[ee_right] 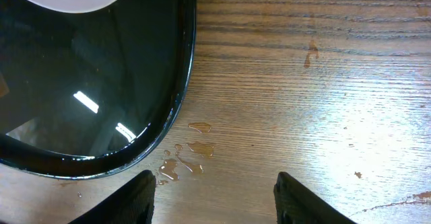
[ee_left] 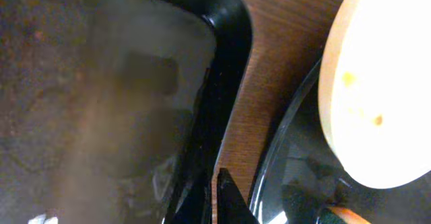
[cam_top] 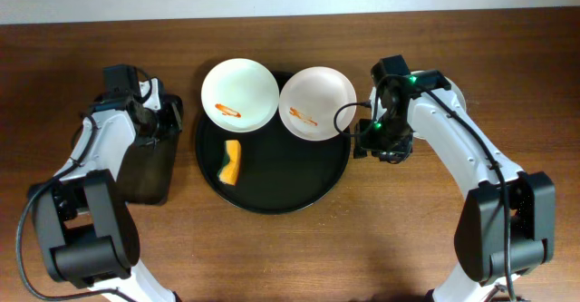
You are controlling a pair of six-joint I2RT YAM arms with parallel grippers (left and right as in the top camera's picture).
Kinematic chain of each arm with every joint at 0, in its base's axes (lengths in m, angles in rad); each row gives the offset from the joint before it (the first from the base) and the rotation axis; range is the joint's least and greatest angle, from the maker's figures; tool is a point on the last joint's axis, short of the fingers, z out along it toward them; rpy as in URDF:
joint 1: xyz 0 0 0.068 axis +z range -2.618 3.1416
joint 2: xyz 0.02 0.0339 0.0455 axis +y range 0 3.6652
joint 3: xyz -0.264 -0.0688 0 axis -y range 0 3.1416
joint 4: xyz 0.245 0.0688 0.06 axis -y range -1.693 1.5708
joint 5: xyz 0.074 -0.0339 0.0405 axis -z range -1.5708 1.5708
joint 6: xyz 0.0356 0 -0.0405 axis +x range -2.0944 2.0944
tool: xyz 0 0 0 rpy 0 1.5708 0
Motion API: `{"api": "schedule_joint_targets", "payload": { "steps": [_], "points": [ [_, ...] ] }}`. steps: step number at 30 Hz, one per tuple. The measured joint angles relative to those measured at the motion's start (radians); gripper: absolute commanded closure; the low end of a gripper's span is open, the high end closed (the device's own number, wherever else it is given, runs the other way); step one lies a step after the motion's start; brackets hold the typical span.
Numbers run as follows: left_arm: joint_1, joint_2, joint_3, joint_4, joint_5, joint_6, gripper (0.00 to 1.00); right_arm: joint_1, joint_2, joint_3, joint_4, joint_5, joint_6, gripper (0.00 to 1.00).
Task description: Clean dirty plates on tray and stack at the side
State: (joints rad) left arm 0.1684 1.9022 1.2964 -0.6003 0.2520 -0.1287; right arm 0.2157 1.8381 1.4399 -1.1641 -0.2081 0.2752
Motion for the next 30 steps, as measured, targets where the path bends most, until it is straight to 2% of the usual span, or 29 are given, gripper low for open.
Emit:
{"api": "schedule_joint_targets", "payload": {
  "steps": [5,8,11,14,21,26,30],
  "points": [
    [-0.018,0.0,-0.001,0.034,0.041,-0.032,0.95,0.0,0.0,0.0,0.0,0.0,-0.006,0.42],
    [-0.02,0.0,-0.001,0.018,0.053,0.016,0.83,0.0,0.0,0.0,0.0,0.0,-0.011,0.41],
    [-0.02,0.0,-0.001,-0.039,0.02,0.051,0.8,0.0,0.0,0.0,0.001,0.0,-0.013,0.41],
    [-0.024,0.0,-0.003,-0.073,-0.042,0.076,0.68,0.0,0.0,0.0,0.001,0.0,-0.018,0.41],
    [-0.025,0.0,0.001,-0.077,-0.061,0.129,0.68,0.0,0.0,0.0,0.002,0.0,-0.027,0.4],
    [-0.025,0.0,0.098,-0.187,-0.05,0.137,0.67,0.0,0.0,0.0,0.001,0.0,-0.047,0.4],
    [-0.025,-0.008,0.109,-0.241,-0.178,0.141,0.67,0.0,0.0,0.0,0.001,0.0,-0.048,0.4]
  ]
}}
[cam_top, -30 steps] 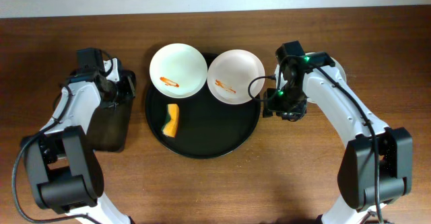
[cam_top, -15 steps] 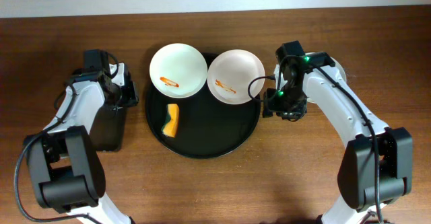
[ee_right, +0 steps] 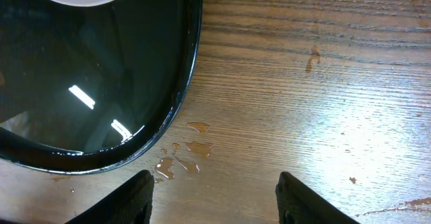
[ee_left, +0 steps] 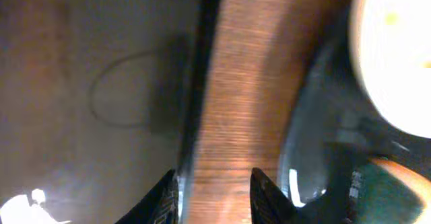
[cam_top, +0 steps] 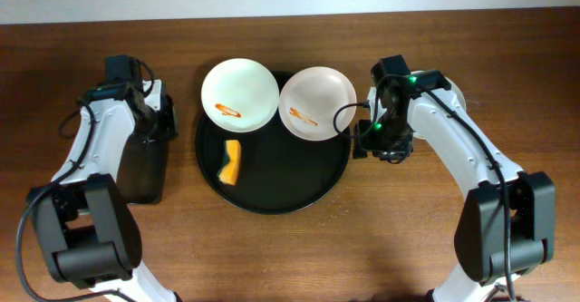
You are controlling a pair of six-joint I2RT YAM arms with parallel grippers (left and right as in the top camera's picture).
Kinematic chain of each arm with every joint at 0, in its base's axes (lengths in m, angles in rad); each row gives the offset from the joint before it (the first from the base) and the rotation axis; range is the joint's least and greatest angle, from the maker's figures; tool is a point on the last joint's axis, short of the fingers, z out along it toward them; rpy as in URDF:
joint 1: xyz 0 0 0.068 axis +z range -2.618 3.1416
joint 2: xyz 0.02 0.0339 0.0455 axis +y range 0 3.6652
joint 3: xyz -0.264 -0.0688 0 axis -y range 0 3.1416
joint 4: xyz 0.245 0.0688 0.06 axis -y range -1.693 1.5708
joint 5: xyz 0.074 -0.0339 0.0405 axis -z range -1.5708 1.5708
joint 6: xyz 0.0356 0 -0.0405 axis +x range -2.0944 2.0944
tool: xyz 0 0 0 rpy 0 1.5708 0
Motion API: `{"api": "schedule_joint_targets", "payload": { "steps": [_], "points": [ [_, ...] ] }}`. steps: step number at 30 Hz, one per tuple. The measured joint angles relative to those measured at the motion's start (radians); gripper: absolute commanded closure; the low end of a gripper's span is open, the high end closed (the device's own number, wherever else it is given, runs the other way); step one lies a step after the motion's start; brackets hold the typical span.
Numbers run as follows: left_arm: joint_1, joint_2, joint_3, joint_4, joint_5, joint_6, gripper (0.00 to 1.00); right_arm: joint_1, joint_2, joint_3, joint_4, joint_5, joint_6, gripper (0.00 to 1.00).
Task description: Clean dirty plates on tray and stack at the side
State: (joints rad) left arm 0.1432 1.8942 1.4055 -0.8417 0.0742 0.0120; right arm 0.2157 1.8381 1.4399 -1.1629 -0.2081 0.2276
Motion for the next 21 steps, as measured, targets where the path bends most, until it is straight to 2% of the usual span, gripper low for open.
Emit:
{"api": "schedule_joint_targets", "payload": {
  "steps": [2,3,4,5,8,12,21],
  "points": [
    [0.0,0.0,-0.025,0.022,-0.043,0.0,0.67,0.0,0.0,0.0,0.0,0.0,0.0,0.4],
    [0.0,0.0,-0.059,0.033,-0.063,0.001,0.72,0.0,0.0,0.0,0.0,0.0,0.0,0.4],
    [0.0,0.001,-0.078,0.047,-0.071,0.002,0.84,0.0,0.0,0.0,0.0,0.0,0.0,0.4],
    [0.0,0.001,-0.098,0.058,-0.077,0.007,0.91,0.0,0.0,0.0,0.0,0.0,0.0,0.4],
    [0.0,0.002,-0.109,0.077,-0.061,0.014,0.91,0.0,0.0,0.0,0.0,0.0,0.0,0.4],
    [0.0,0.002,-0.11,0.088,-0.041,0.015,0.99,0.0,0.0,0.0,0.0,0.0,0.0,0.4],
    [0.0,0.009,-0.11,0.136,0.021,0.017,1.0,0.0,0.0,0.0,0.0,0.0,0.0,0.4]
  ]
}}
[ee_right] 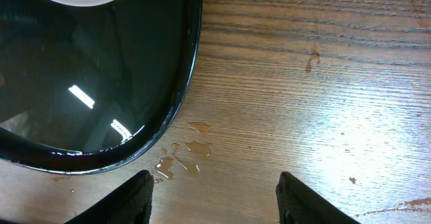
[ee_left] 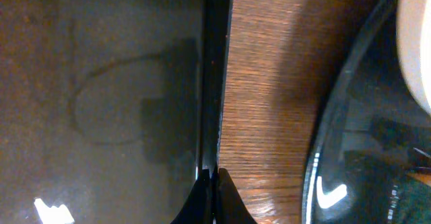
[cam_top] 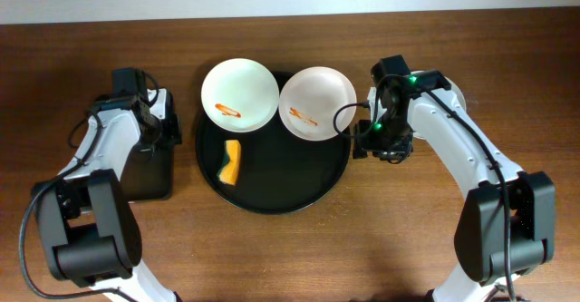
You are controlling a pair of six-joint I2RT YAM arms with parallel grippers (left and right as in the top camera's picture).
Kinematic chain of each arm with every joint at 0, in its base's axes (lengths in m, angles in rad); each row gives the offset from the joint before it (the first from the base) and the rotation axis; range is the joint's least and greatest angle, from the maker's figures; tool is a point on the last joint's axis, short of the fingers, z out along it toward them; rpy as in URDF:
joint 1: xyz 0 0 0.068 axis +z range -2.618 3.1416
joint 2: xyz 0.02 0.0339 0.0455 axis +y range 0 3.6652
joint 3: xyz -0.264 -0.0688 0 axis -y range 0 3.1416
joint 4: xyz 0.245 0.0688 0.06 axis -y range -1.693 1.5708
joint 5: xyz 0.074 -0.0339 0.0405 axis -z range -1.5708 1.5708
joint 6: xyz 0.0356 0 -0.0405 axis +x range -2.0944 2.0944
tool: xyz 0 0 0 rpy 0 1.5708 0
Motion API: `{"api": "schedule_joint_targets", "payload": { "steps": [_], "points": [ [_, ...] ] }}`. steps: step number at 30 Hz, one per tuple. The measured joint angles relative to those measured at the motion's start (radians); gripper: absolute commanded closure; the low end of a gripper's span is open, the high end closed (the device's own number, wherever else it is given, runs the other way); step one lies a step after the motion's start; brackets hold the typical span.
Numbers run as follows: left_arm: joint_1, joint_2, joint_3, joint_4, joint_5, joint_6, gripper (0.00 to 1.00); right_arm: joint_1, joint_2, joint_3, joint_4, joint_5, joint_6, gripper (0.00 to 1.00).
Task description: Clean dirty plates on tray and stack at the side
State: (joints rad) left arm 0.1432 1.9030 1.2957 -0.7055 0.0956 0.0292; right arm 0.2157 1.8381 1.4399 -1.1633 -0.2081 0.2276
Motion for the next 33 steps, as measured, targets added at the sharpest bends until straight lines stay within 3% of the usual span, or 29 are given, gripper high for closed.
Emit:
{"api": "schedule_joint_targets", "payload": {
  "steps": [19,20,22,24,29,31,32,33],
  "points": [
    [-0.02,0.005,0.007,-0.051,0.129,0.016,1.0,0.0,0.0,0.0,0.0,0.0,0.0,0.39],
    [-0.024,0.005,0.008,-0.058,0.129,0.017,0.96,0.0,0.0,0.0,0.0,0.0,0.0,0.39],
    [-0.027,0.005,0.009,-0.068,0.13,0.024,0.7,0.0,0.0,0.0,0.0,0.0,0.0,0.39],
    [-0.029,0.005,0.009,-0.072,0.133,0.031,0.59,0.0,0.0,0.0,0.0,0.0,0.0,0.39],
    [-0.033,0.005,0.088,-0.148,0.135,0.032,0.59,0.0,0.0,0.02,0.002,-0.016,0.0,0.39],
    [-0.046,0.005,0.156,-0.205,0.157,0.032,0.59,-0.001,0.003,0.097,-0.023,-0.038,0.0,0.32],
    [-0.066,0.003,0.174,-0.238,0.171,0.032,0.59,-0.002,0.001,0.193,-0.037,-0.051,-0.001,0.08],
    [-0.089,0.003,0.175,-0.266,0.179,0.032,0.58,-0.002,-0.001,0.232,-0.05,-0.054,-0.004,0.01]
  ]
}}
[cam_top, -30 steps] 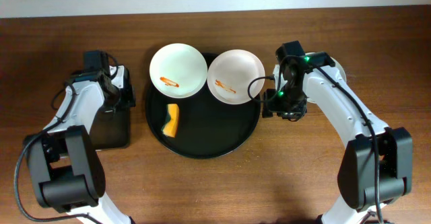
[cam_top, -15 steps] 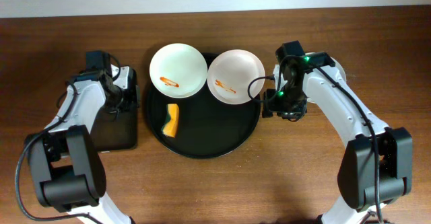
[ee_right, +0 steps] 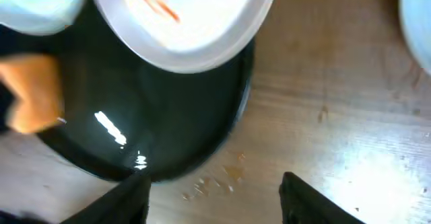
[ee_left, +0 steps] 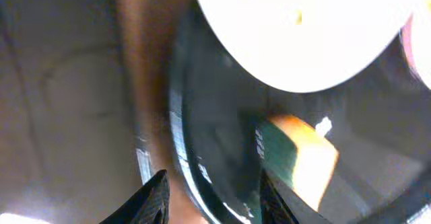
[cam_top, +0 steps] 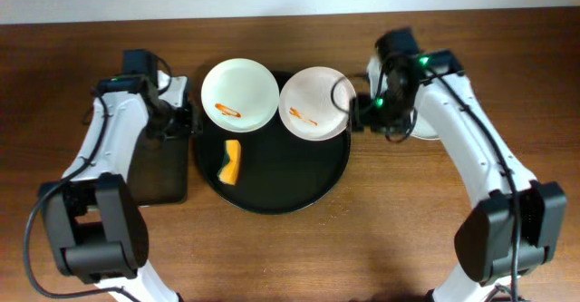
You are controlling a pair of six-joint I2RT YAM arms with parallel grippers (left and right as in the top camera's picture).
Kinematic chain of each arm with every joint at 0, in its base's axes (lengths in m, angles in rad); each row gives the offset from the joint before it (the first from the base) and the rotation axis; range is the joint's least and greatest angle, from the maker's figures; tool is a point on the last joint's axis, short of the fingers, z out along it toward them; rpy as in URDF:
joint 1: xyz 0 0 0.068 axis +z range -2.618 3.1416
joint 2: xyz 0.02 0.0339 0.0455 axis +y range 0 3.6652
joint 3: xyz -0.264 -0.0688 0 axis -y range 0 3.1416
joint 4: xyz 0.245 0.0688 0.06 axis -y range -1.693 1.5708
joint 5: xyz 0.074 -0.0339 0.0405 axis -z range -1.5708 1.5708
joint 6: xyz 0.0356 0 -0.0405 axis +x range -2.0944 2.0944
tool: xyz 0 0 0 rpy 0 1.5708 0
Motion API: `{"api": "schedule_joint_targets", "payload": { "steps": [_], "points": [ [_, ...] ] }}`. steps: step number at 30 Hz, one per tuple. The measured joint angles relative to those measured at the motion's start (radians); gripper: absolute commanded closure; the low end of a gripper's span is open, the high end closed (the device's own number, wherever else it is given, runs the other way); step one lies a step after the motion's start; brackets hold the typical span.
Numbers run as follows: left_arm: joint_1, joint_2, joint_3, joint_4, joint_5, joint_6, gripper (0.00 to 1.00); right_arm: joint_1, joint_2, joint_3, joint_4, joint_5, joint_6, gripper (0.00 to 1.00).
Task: Clean dirty plates on tray and stack at the side
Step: 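Grasp the sponge on the round tray with the left gripper, then carry the sponge left into the rectangular water tray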
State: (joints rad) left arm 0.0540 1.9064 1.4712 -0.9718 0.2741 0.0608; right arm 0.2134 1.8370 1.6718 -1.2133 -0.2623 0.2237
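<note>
A round black tray [cam_top: 272, 189] holds two white plates smeared with orange, the left plate [cam_top: 239, 94] and the right plate [cam_top: 316, 102], and a yellow-green sponge [cam_top: 232, 161]. My left gripper [cam_top: 181, 121] hangs open over the tray's left rim. Its wrist view [ee_left: 215, 200] shows the sponge [ee_left: 300, 160] just ahead and the left plate [ee_left: 303, 29] beyond. My right gripper [cam_top: 359, 112] is open, above the table just off the tray's right rim. In its wrist view [ee_right: 215, 204] the right plate [ee_right: 182, 22] lies ahead.
A rectangular black tray [cam_top: 156, 170] lies on the table left of the round one. Another white plate [ee_right: 419, 22] sits on the table to the right, partly under my right arm. Small water drops [ee_right: 229, 173] lie on the wood by the round tray's rim.
My left gripper was shut on the rectangular tray's right rim; now it is open over the round tray's left rim. My right gripper has moved back toward the right plate and sits higher.
My left gripper was shut at the rectangular tray's corner, then open astride its right rim, then shut on that rim. That tray now lies slightly nearer the round one. My right gripper stayed open by the round tray's right rim until moving back now.
</note>
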Motion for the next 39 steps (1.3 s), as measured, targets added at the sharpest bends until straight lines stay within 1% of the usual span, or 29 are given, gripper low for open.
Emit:
{"api": "schedule_joint_targets", "payload": {
  "steps": [1,3,5,6,7,8,9,11,14,17,19,21,22,23,24,25,27,32,37,39],
  "points": [
    [-0.017,0.0,0.0,-0.021,0.005,0.0,0.58,-0.002,0.0,0.053,-0.015,-0.002,0.001,0.01],
    [-0.122,0.0,-0.001,-0.082,0.011,0.0,0.56,-0.003,-0.003,0.097,-0.014,0.0,-0.003,0.01],
    [-0.201,0.0,-0.002,-0.091,0.007,0.0,0.49,-0.003,-0.003,0.097,-0.037,0.014,-0.003,0.01],
    [-0.256,0.0,-0.003,-0.091,-0.008,0.001,0.47,-0.003,-0.003,0.097,-0.042,0.018,-0.003,0.01],
    [-0.285,0.0,-0.005,-0.091,-0.034,-0.005,0.44,-0.003,-0.003,0.097,-0.043,0.02,-0.003,0.01],
    [-0.304,0.0,-0.005,-0.09,-0.066,-0.013,0.38,-0.003,-0.003,0.097,-0.043,0.022,-0.003,0.01],
    [-0.333,0.0,-0.006,-0.091,-0.126,-0.029,0.37,-0.003,-0.003,0.097,-0.043,0.026,-0.003,0.01],
    [-0.366,0.0,-0.007,-0.09,-0.182,-0.047,0.37,-0.003,-0.003,0.097,-0.043,0.029,-0.003,0.01],
    [-0.365,0.0,-0.007,-0.109,-0.223,-0.061,0.37,-0.003,-0.003,0.097,-0.039,0.029,-0.003,0.01],
    [-0.335,0.0,-0.007,-0.15,-0.226,-0.063,0.39,-0.003,-0.003,0.097,-0.039,0.029,-0.003,0.01],
    [-0.332,0.0,-0.02,-0.146,-0.225,-0.065,0.39,-0.003,-0.003,0.097,-0.039,0.029,-0.003,0.01],
    [-0.333,-0.001,-0.069,-0.107,-0.222,-0.074,0.41,-0.003,-0.003,0.097,-0.038,0.029,-0.003,0.01],
    [-0.333,-0.001,-0.105,-0.071,-0.223,-0.087,0.46,-0.003,-0.003,0.097,-0.039,0.029,-0.003,0.01],
    [-0.333,-0.001,-0.138,-0.035,-0.223,-0.097,0.57,-0.003,-0.003,0.097,-0.037,0.031,-0.003,0.01],
    [-0.333,-0.001,-0.161,-0.014,-0.223,-0.104,0.82,-0.003,-0.003,0.097,-0.037,0.033,-0.003,0.01],
    [-0.333,-0.001,-0.18,0.005,-0.226,-0.114,0.99,-0.003,-0.003,0.097,-0.038,0.033,-0.003,0.01],
    [-0.332,-0.001,-0.186,0.031,-0.229,-0.121,1.0,-0.003,-0.003,0.097,-0.039,0.033,-0.003,0.01],
    [-0.332,-0.016,-0.155,0.022,-0.211,-0.126,1.0,-0.003,-0.003,0.097,-0.039,0.033,-0.003,0.01],
    [-0.333,-0.19,-0.102,0.013,-0.204,-0.126,1.0,-0.003,-0.003,0.097,-0.038,0.033,-0.003,0.01],
    [-0.333,-0.218,-0.1,0.008,-0.241,-0.126,1.0,-0.003,-0.003,0.097,-0.039,0.033,-0.003,0.01]
  ]
}}
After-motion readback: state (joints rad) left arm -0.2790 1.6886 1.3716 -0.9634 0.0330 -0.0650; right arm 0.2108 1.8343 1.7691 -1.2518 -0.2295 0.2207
